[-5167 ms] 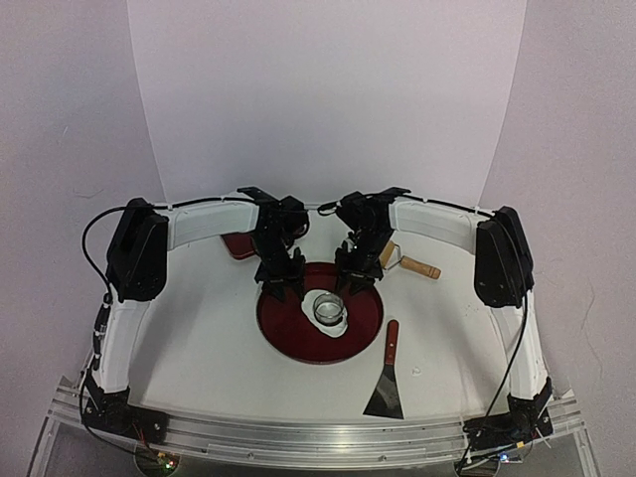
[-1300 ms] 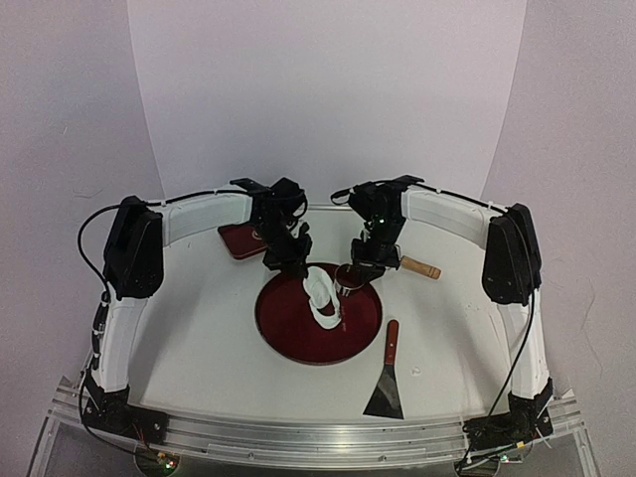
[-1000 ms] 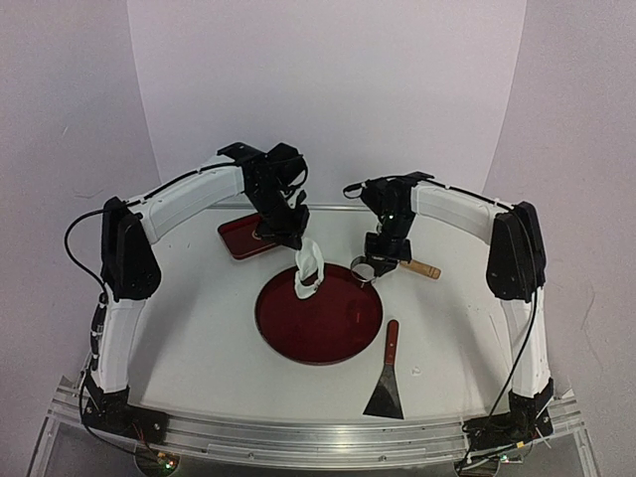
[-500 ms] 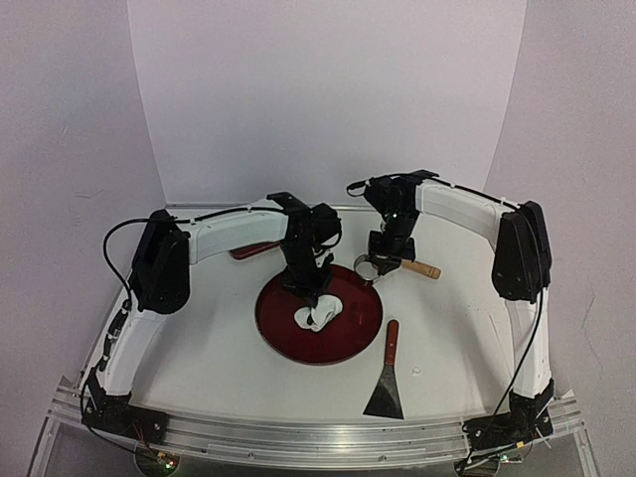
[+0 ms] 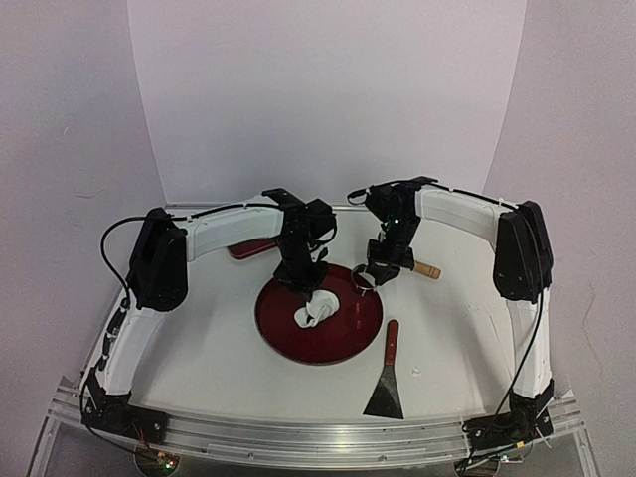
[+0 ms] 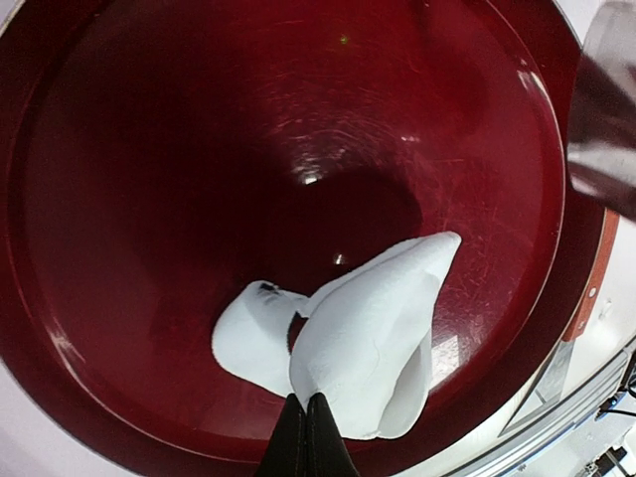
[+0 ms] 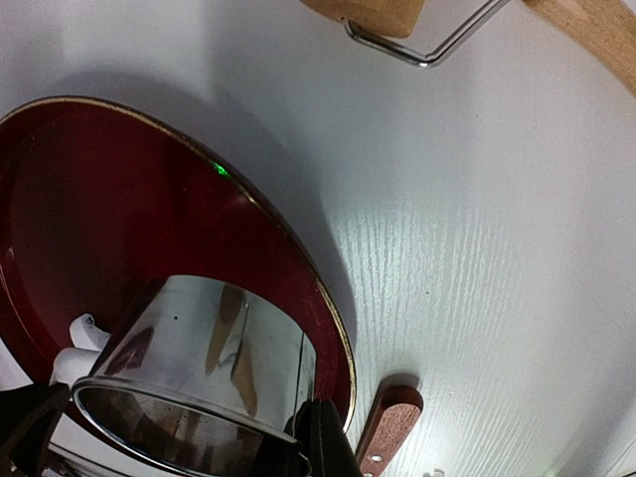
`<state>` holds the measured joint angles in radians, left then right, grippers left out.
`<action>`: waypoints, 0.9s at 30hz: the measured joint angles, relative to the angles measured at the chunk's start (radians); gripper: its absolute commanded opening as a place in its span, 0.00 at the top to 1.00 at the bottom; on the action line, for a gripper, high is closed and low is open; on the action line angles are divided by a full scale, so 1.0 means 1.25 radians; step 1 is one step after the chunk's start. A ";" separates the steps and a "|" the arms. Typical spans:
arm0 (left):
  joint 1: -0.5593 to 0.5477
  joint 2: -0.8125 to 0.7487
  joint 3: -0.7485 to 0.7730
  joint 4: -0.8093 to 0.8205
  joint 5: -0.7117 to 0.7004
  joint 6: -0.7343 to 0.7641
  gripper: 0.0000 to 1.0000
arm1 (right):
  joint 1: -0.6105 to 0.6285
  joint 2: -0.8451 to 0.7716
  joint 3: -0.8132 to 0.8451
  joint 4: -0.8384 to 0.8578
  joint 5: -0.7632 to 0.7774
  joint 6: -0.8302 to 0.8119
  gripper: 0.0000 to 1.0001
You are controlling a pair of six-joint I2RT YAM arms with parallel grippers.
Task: Roll out the dumpling wrappers from the dough
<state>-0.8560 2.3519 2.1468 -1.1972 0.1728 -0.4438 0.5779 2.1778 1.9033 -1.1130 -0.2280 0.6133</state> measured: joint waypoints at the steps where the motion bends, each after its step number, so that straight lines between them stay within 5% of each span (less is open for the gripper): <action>1: 0.002 -0.002 0.000 -0.003 -0.004 0.000 1.00 | 0.000 0.000 -0.007 0.001 -0.009 -0.001 1.00; 5: 0.010 -0.017 0.000 -0.005 -0.007 0.002 1.00 | 0.005 0.000 -0.017 0.002 -0.034 -0.005 0.99; 11: 0.014 -0.035 -0.008 0.016 0.025 0.002 1.00 | 0.016 0.010 -0.016 0.009 -0.039 -0.011 0.75; 27: 0.021 -0.059 -0.151 0.179 0.200 -0.023 1.00 | 0.018 0.050 0.017 0.021 -0.034 -0.020 0.64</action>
<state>-0.8302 2.2780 1.9581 -0.9734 0.4226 -0.4732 0.6010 2.2400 1.9241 -1.0869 -0.2701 0.5884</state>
